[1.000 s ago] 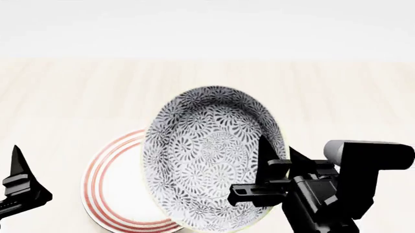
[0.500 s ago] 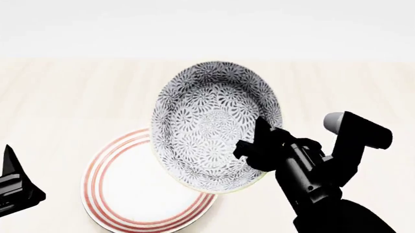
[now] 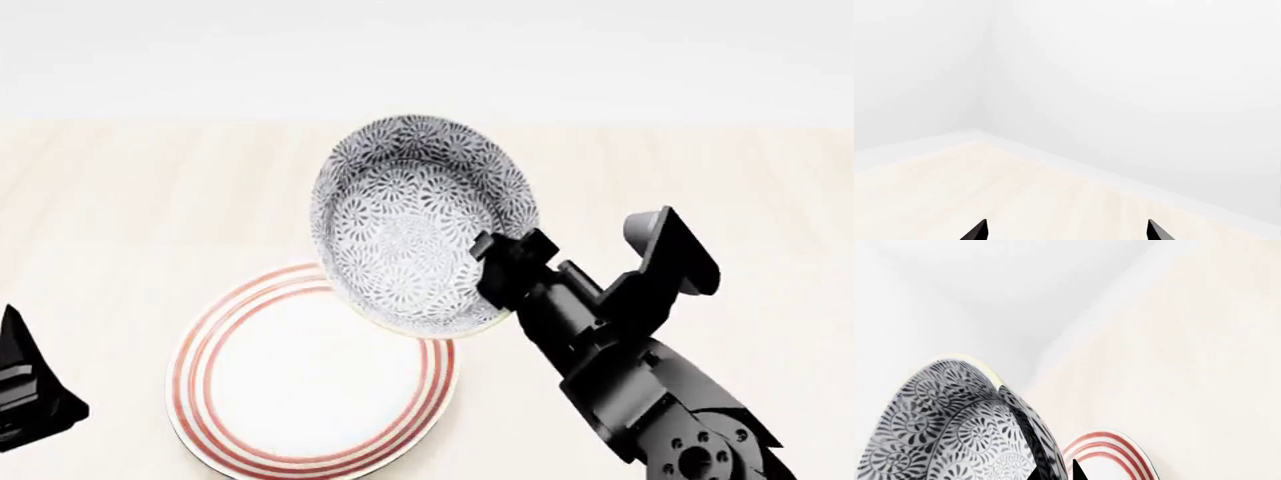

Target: Put the bowl on the plate.

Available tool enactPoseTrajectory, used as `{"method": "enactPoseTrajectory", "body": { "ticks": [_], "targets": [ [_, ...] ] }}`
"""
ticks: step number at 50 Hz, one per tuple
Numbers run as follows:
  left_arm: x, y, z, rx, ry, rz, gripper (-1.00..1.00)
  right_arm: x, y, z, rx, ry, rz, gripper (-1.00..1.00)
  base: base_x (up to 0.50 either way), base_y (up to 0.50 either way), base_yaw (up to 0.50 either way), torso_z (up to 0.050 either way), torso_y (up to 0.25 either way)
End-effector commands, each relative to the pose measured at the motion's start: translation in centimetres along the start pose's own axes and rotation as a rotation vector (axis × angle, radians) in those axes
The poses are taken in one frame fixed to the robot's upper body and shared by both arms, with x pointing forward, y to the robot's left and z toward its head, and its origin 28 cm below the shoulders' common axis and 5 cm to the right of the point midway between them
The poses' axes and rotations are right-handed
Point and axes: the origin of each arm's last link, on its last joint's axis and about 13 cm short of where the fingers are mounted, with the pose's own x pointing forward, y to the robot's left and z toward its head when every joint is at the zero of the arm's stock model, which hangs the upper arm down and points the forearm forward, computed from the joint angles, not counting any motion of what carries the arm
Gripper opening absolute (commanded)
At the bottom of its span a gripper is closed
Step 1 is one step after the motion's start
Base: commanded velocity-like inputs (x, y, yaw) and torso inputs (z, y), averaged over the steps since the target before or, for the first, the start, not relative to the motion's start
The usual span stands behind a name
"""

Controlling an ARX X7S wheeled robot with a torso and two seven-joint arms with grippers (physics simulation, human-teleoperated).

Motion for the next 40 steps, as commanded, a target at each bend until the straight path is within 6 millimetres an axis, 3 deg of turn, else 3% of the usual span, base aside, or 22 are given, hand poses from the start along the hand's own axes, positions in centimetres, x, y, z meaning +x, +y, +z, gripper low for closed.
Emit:
{"method": "enactPoseTrajectory", "body": {
  "ticks": [1,12,21,40],
  "targets": [
    [0.4,0.3,-0.4,-0.008,-0.008,0.026,1.0,3.0,0.7,-0.5,-0.014,0.077,-0.042,-1.0,0.0,0.0,0.0,0.0,0.0],
    [0.3,0.4,-0.3,-0.021,-0.002,0.031,1.0,4.9,1.5,-1.0,-0.168,0.104,-0.077,-1.0,0.0,0.0,0.0,0.0,0.001],
    [0.2,0.3,-0.2,-0.028,0.001,0.03,1.0,5.2,1.8,-2.4,-0.135,0.135,-0.026,-1.0,0.0,0.0,0.0,0.0,0.0],
    [-0.3,0.3,0.2,-0.043,0.007,0.026,1.0,4.8,0.3,-5.5,-0.087,0.205,-0.027,-1.0,0.0,0.0,0.0,0.0,0.001]
  ]
}}
